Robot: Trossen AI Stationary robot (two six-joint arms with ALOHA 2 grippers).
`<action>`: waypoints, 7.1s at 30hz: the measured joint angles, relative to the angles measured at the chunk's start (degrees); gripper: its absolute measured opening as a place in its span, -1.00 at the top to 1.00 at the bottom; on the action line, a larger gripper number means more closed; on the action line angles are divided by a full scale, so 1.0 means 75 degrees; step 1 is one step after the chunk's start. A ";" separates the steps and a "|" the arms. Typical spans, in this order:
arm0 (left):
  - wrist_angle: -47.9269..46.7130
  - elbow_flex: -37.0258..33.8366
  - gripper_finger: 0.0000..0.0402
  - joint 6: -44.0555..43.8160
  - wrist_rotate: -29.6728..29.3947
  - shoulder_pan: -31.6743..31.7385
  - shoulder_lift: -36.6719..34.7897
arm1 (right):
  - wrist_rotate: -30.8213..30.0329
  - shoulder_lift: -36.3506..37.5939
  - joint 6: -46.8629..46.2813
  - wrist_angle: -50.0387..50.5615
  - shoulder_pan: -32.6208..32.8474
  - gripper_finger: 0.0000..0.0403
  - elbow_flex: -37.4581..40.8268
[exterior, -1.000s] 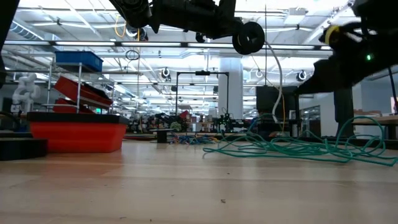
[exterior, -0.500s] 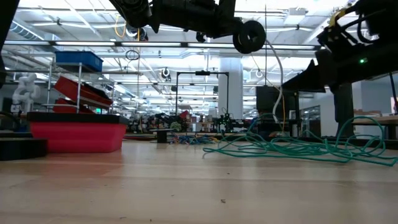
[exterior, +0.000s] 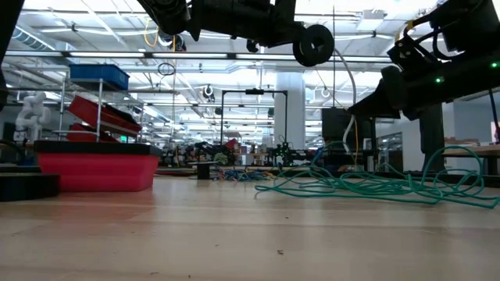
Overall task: Coil cords
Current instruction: Coil the white wire onto the spool
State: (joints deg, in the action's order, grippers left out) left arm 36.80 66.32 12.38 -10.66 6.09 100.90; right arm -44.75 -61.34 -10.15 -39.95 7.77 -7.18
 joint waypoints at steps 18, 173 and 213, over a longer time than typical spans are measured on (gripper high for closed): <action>0.0314 0.0001 1.00 -0.0366 0.0101 0.0000 0.0000 | 0.0185 -0.0381 -0.0575 -0.0107 -0.0490 0.99 -0.0156; 0.0436 0.0003 1.00 -0.5619 -0.0387 -0.0294 0.0924 | -0.3761 -0.2941 0.0546 0.9250 0.1484 1.00 -0.7425; 0.0296 -0.0003 1.00 -0.5780 0.1269 -0.0236 0.0924 | -0.2351 -0.2908 0.0506 1.2254 0.0527 1.00 -0.7868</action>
State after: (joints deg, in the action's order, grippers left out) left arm 39.02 66.30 -30.96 -1.14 4.32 107.83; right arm -62.39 -83.15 -6.36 51.95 11.73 -66.19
